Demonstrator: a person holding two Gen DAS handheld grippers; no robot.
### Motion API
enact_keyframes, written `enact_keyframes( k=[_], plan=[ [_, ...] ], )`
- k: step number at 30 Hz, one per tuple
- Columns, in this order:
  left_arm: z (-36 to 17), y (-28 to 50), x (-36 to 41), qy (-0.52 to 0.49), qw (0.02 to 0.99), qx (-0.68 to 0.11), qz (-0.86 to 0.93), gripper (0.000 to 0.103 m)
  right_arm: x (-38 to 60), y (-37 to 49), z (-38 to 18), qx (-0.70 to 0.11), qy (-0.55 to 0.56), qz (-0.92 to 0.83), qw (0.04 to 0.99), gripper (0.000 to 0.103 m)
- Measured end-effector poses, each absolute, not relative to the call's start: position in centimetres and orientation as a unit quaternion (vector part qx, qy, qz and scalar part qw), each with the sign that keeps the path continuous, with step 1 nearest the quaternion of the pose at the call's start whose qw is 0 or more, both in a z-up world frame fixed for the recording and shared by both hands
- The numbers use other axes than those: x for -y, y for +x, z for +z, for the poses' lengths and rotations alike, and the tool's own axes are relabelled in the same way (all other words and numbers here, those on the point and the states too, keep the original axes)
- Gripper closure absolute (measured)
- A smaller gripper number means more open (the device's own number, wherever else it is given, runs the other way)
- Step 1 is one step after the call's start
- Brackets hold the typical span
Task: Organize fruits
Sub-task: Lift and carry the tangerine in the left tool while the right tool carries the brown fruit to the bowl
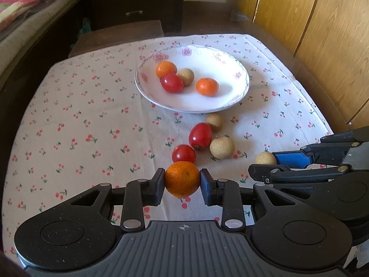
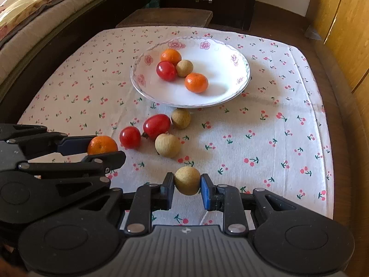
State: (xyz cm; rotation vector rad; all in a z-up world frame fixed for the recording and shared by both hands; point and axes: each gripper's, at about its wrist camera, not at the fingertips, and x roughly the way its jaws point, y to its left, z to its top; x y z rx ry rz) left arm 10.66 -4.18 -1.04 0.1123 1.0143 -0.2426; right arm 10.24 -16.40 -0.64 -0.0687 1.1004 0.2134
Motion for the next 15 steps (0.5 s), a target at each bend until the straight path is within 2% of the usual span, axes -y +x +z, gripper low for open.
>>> enact_keyframes(
  k=[15],
  plan=[
    [0.3,12.1,4.8,0.050,0.875,-0.468,-0.117,0.064,17.2,11.5,0.6,-0.505,-0.021,0.091,0.858,0.076]
  ],
)
